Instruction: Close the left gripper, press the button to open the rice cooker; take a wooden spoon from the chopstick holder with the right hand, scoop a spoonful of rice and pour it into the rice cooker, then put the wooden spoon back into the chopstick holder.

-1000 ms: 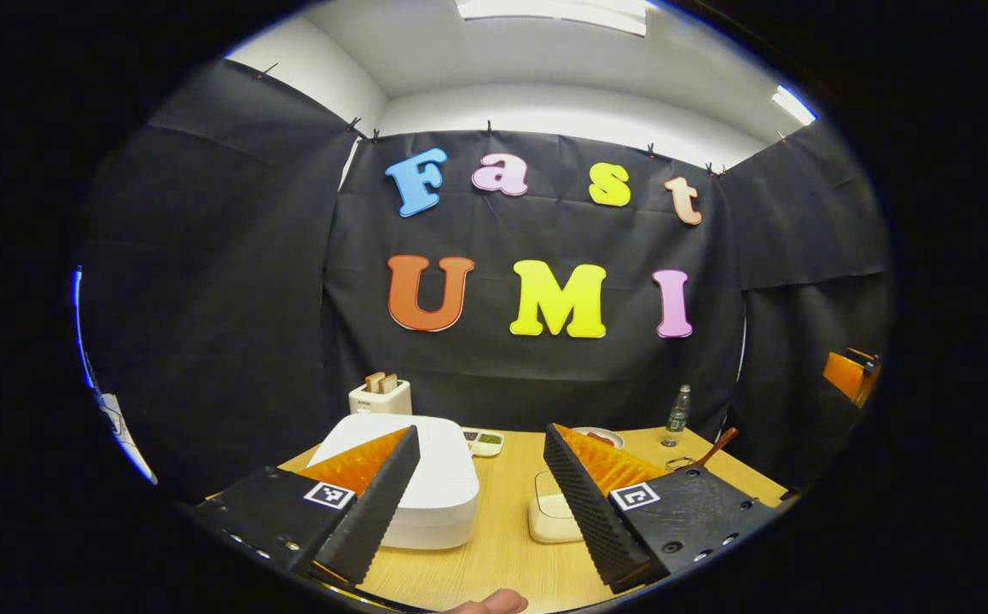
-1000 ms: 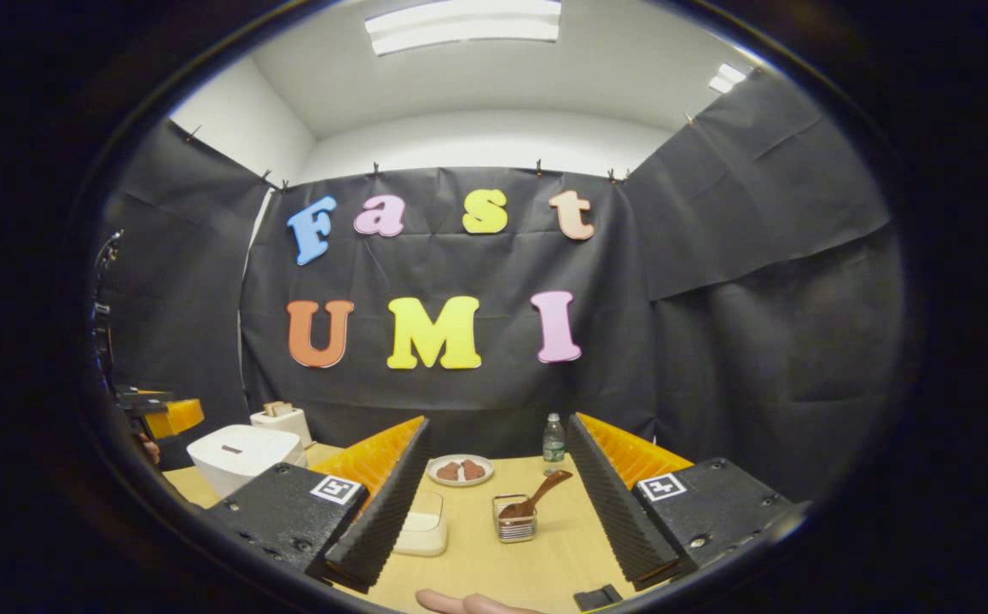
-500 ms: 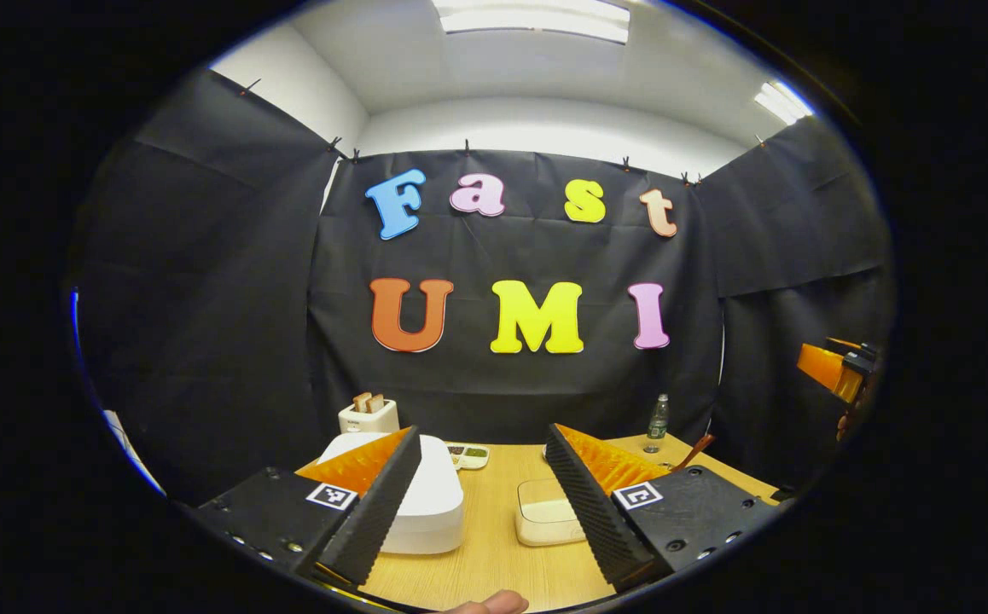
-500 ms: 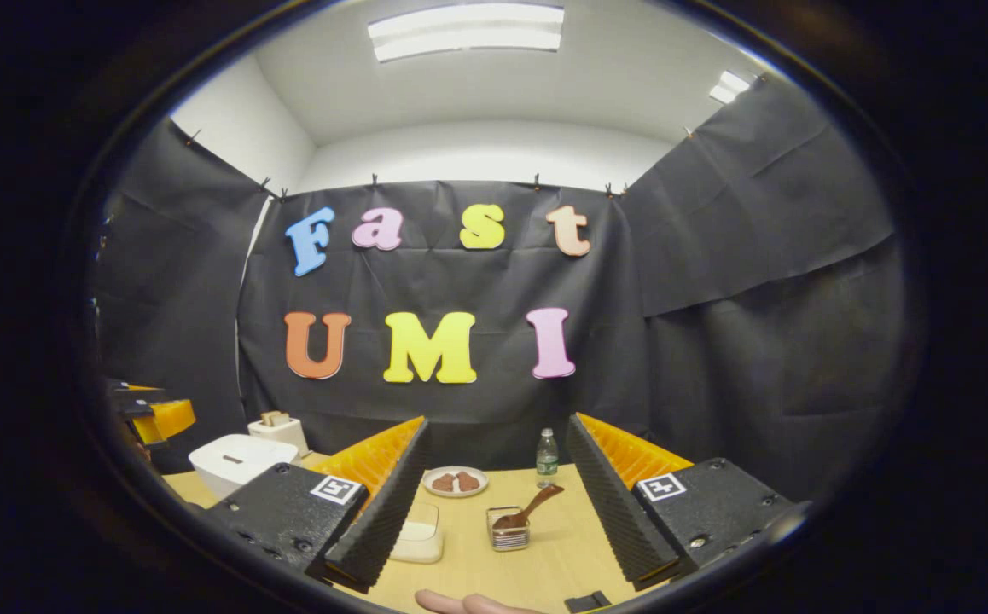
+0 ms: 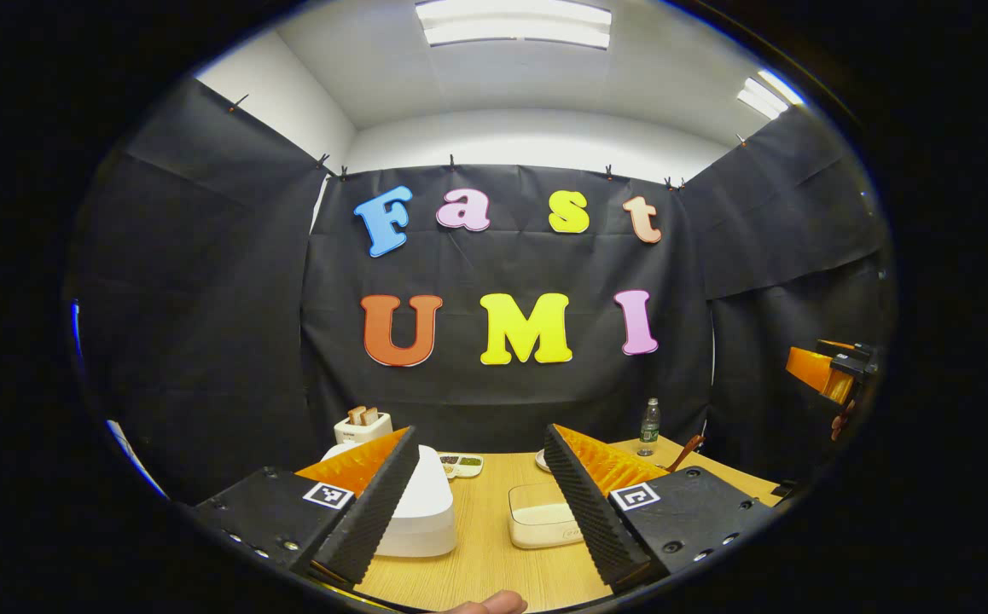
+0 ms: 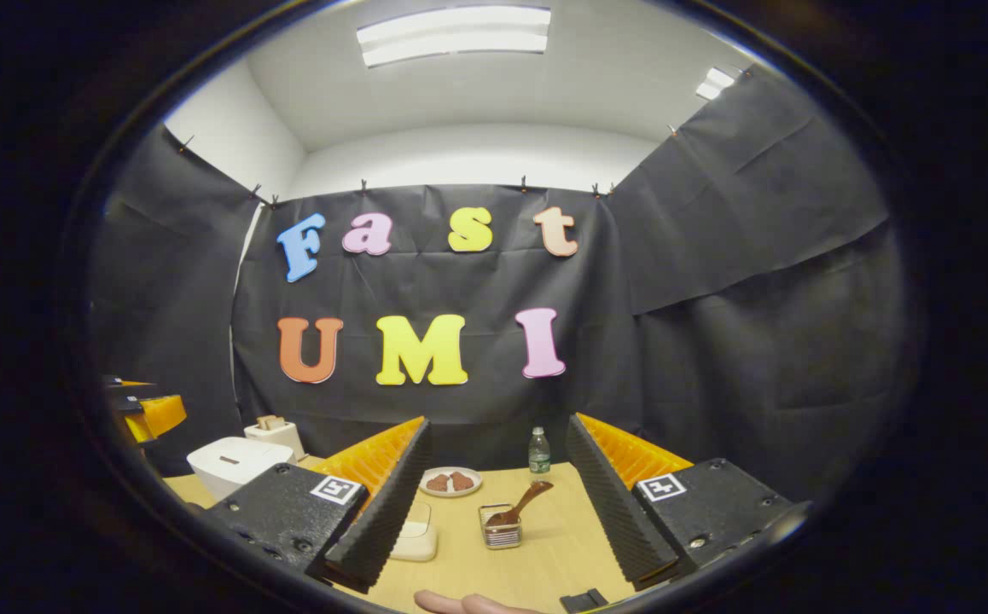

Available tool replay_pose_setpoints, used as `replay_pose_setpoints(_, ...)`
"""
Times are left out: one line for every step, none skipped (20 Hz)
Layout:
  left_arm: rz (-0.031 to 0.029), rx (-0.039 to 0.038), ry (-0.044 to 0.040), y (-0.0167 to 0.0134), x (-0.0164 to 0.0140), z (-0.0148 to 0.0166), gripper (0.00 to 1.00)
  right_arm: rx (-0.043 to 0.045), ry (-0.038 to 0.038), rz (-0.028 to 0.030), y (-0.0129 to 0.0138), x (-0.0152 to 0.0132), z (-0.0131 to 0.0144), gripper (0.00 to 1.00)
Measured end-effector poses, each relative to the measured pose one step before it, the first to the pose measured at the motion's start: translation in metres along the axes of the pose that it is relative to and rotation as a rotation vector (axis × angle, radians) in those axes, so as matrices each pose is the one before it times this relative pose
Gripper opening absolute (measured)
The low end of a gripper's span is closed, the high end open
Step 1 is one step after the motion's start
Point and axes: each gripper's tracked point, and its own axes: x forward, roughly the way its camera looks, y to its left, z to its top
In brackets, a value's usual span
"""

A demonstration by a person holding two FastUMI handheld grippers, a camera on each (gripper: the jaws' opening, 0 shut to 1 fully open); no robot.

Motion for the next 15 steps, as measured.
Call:
replay_pose_setpoints(-0.00296,0.00386,0.00957,-0.00171,0.00046,-0.00337,0.94,0.00581,0.00322,-0.0009,-0.0019,-0.00143,-0.00241,0.99)
replay_pose_setpoints(0.00653,0.00241,0.0053,0.00079,-0.00104,-0.00159,0.94,0.00528,0.00345,0.00004,-0.00062,-0.0016,-0.00152,1.0)
replay_pose_setpoints(0.00747,0.00333,0.00172,0.00185,0.00074,-0.00037,0.94,0.00442,0.00075,-0.00083,-0.0024,-0.00011,-0.00013,0.99)
replay_pose_setpoints(0.00771,-0.0022,0.00304,0.00095,0.00019,-0.00229,0.94,-0.00078,-0.00154,0.00035,-0.00037,-0.00079,0.00017,1.0)
replay_pose_setpoints(0.00408,-0.00535,0.00136,0.00045,0.00057,-0.0015,0.94,-0.00332,-0.00235,-0.00124,-0.00071,-0.00006,-0.00014,1.0)
replay_pose_setpoints(0.00144,-0.00658,0.00018,-0.00012,-0.00051,-0.00133,0.93,-0.0061,-0.00183,-0.00069,-0.00086,-0.00265,-0.00032,1.0)
replay_pose_setpoints(0.00175,-0.00738,-0.00207,0.00061,0.00073,-0.0001,0.94,-0.00413,-0.00597,0.00039,-0.00043,0.00017,0.0,0.99)
replay_pose_setpoints(-0.00193,-0.00725,0.00688,-0.00018,-0.00036,-0.00348,0.93,-0.00227,-0.00645,0.0006,-0.00031,-0.0016,0.00085,1.0)
replay_pose_setpoints(-0.00237,-0.00518,0.00072,-0.00095,0.00057,-0.00032,0.93,-0.00207,-0.00565,0.00112,-0.00046,-0.00099,0.00001,1.0)
replay_pose_setpoints(-0.00511,0.00073,0.00236,-0.00133,0.00048,-0.00136,0.94,-0.00156,-0.00316,0.00004,-0.00001,-0.00099,-0.00048,1.0)
replay_pose_setpoints(0.00045,0.00301,0.0004,0.00024,-0.00047,-0.00038,0.93,-0.00512,0.00163,0.00062,0.00041,0.00011,-0.00224,1.0)
replay_pose_setpoints(0.00693,0.00442,-0.00552,0.00145,-0.00068,0.00231,0.93,-0.00503,0.00383,-0.00116,-0.0005,-0.00063,-0.0016,0.99)
replay_pose_setpoints(0.00588,0.00329,-0.00329,0.00199,-0.00078,0.00074,0.93,-0.00365,0.00211,0.00038,-0.00025,0.00058,-0.00092,1.0)
replay_pose_setpoints(-0.00092,0.00184,-0.00142,-0.0005,0.00026,-0.00049,0.93,-0.00297,0.00028,0.00157,0.0006,-0.00037,-0.00146,0.99)
replay_pose_setpoints(0.00104,-0.00115,-0.00433,-0.00098,0.00013,0.00072,0.93,-0.00298,0.00113,-0.00013,0.00057,0.00024,-0.001,1.0)
